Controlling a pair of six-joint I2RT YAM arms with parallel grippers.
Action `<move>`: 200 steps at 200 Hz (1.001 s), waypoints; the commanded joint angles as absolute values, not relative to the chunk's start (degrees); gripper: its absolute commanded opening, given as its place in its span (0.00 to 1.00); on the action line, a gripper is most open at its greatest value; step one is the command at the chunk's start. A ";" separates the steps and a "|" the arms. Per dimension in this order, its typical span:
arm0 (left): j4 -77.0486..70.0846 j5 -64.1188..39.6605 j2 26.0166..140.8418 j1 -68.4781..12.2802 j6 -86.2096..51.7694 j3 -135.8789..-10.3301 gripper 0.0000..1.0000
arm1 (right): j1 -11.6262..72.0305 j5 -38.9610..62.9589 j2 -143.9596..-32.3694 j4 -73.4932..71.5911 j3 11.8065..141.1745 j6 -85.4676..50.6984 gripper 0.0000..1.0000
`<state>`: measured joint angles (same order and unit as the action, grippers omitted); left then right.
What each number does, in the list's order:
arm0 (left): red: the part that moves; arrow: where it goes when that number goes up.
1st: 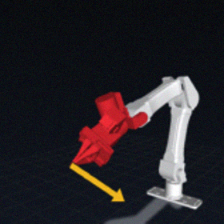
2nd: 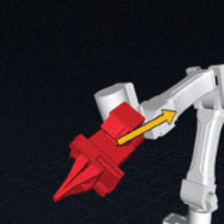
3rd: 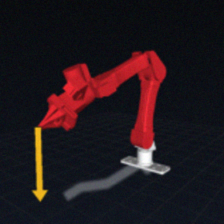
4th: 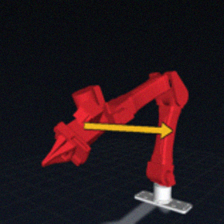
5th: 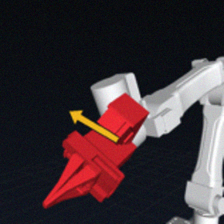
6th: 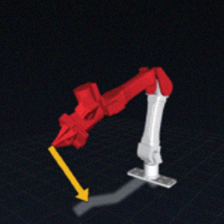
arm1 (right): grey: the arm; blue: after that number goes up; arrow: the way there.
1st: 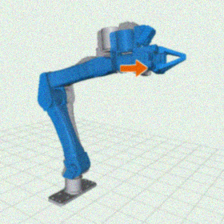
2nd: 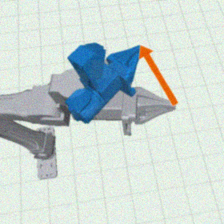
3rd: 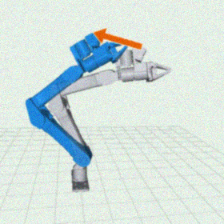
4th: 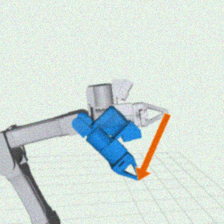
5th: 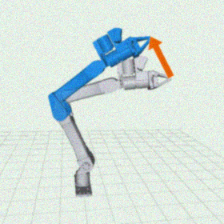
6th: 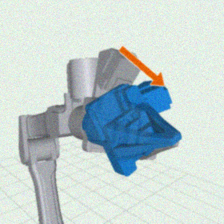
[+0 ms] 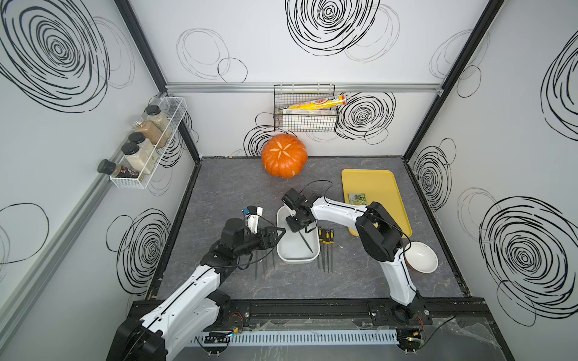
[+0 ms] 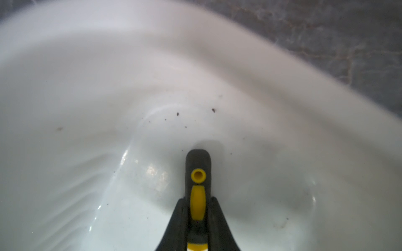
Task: Take the file tool out of the storage box
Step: Pick up the file tool from the storage box.
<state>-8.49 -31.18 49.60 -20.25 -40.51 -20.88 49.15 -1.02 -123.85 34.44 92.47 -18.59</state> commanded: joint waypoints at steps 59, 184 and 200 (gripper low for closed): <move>-20.13 -40.34 45.89 -19.42 -42.34 -18.04 0.79 | 48.36 7.16 -103.33 16.05 81.94 -16.61 0.08; -25.36 -39.52 50.67 -27.69 -40.25 -18.53 0.55 | 48.15 27.24 -84.36 -26.62 56.00 -36.74 0.03; -24.72 -38.49 50.55 -27.79 -40.08 -18.47 0.46 | 48.34 27.65 -84.08 -28.12 54.76 -37.42 0.03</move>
